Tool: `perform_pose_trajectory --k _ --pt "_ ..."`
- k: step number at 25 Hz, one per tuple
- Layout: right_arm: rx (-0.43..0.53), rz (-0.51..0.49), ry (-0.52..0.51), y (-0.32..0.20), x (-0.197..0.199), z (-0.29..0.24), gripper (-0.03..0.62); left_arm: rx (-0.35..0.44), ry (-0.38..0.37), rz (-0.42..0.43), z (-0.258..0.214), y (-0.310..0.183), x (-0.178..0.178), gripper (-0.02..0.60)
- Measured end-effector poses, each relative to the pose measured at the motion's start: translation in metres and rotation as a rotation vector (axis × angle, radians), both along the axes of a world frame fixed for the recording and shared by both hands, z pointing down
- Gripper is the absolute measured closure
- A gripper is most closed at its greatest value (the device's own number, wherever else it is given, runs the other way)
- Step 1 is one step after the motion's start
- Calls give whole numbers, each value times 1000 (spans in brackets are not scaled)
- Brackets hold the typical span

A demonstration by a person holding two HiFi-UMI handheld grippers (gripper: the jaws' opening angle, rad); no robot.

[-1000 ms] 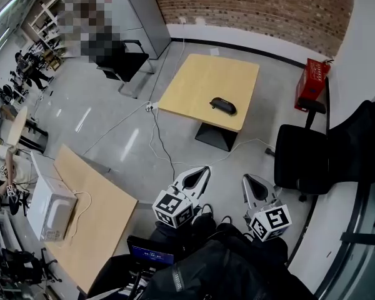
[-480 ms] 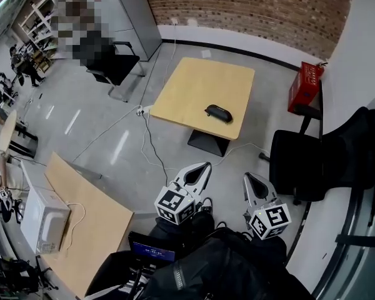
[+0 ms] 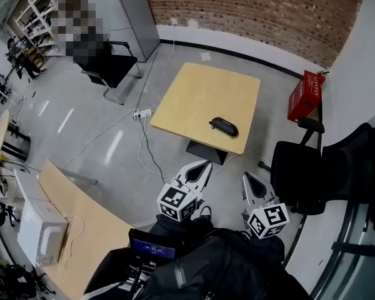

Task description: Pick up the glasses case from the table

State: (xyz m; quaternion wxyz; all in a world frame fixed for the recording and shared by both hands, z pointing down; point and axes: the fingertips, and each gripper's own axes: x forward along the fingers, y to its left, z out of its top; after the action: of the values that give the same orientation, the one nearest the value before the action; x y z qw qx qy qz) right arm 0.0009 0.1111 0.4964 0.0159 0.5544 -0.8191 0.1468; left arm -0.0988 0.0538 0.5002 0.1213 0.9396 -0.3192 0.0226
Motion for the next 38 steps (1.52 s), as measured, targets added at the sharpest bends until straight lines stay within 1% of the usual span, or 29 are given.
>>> perform_pose_trajectory --k 6,10,16,20,25,29,32,35,38 --pt "-21 19 15 -34 -11 5 591 -13 -23 27 12 -34 -7 583" --pt "-37 25 24 -47 -15 8 591 -20 -38 27 19 -49 -10 583" --pt "-66 22 26 -56 -17 14 589 -41 -25 20 26 -62 -10 583" --pt "-92 26 18 -65 -4 25 590 -57 -33 31 36 -69 2 583" --pt "-93 -2 -12 -98 14 30 589 -70 -83 34 44 -89 19 583" --pt "-72 -44 -29 -134 20 27 589 -66 -110 6 42 -119 24 583" --pt "-59 -73 -37 -162 31 25 589 -61 -122 -26 42 -150 32 583" --pt "-63 -75 -53 -185 56 28 591 -63 -153 -55 46 -179 41 583" --pt "-64 -67 -70 -209 82 28 591 -78 -167 -77 50 -203 52 583"
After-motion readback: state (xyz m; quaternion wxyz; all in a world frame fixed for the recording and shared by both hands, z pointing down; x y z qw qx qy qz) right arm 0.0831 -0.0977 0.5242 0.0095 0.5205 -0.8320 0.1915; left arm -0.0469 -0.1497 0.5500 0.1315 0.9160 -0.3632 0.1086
